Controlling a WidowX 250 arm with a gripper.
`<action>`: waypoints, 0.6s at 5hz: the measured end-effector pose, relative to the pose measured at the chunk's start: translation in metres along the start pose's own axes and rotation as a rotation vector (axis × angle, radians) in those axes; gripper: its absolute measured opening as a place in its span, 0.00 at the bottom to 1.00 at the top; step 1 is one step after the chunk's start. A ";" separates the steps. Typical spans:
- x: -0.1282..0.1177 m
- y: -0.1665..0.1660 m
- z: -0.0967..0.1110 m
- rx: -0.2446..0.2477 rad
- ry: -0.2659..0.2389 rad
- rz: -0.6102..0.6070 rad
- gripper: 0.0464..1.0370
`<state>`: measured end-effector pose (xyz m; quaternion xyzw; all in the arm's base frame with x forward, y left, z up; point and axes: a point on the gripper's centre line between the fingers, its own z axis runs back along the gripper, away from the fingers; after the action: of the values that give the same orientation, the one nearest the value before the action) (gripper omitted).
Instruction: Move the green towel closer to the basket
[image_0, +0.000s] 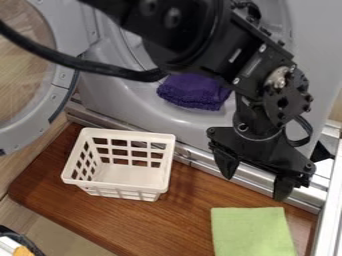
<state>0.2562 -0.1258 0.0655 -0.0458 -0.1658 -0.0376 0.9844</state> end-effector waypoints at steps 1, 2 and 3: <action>-0.004 0.000 -0.006 0.006 0.026 0.003 0.96; -0.022 0.000 -0.047 0.015 0.153 -0.010 0.96; -0.026 0.001 -0.075 0.028 0.191 0.001 0.96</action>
<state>0.2557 -0.1314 -0.0133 -0.0283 -0.0714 -0.0389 0.9963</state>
